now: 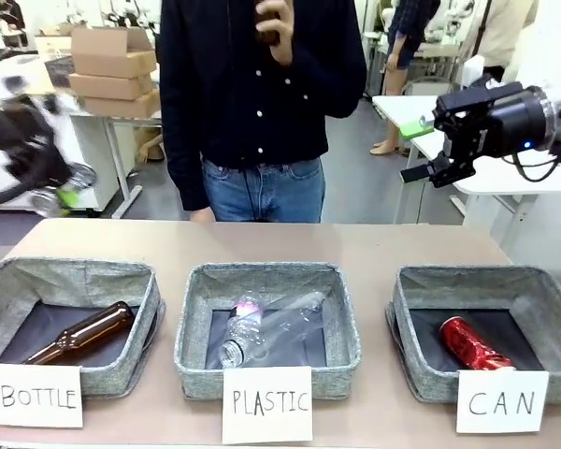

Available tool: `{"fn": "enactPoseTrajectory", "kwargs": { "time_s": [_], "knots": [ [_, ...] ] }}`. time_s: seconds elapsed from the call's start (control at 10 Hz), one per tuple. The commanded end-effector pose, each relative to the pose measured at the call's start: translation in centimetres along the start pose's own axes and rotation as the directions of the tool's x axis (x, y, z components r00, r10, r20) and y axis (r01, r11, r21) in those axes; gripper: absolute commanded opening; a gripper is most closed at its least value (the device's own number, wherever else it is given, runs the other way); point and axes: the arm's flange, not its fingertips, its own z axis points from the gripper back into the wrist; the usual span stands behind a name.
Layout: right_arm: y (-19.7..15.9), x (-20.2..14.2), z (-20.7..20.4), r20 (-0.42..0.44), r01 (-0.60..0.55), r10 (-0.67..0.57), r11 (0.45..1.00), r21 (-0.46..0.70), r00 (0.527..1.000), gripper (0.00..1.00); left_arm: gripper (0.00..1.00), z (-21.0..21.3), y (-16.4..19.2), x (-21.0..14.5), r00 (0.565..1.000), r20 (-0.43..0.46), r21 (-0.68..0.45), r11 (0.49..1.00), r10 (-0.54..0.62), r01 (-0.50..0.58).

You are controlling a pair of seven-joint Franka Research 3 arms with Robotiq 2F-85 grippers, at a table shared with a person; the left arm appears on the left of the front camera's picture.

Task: Sort the can waste into the basket.
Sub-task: Pick up the can waste from the table and place it in the right Fabric basket.

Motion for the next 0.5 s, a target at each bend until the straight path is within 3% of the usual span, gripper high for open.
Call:
{"fn": "enactPoseTrajectory", "kwargs": {
  "time_s": [0.0,0.1,0.2,0.3,0.4],
  "knots": [
    [0.2,0.1,0.2,-0.012,0.012,-0.012,1.0,0.001,1.0,1.0,0.0,1.6,-3.0,-7.7,0.986,0.053,-0.048,0.986,-0.159,0.162],
    [0.2,0.1,0.2,-0.012,0.012,-0.012,1.0,0.001,1.0,1.0,0.0,1.9,-3.8,-9.7,0.977,0.111,-0.011,0.983,-0.182,0.184],
    [0.2,0.1,0.2,-0.012,0.012,-0.012,1.0,0.001,1.0,1.0,0.0,2.0,-3.1,-10.3,0.974,0.189,0.019,0.992,-0.127,0.126],
    [0.2,0.1,0.2,-0.012,0.012,-0.012,1.0,0.001,1.0,1.0,0.0,3.1,-3.9,-7.9,0.985,0.068,-0.038,0.986,-0.158,0.161],
    [0.2,0.1,0.2,-0.012,0.012,-0.012,1.0,0.001,1.0,1.0,0.0,3.1,-3.9,-7.9,0.985,0.068,-0.038,0.986,-0.158,0.161]
  ]
}}
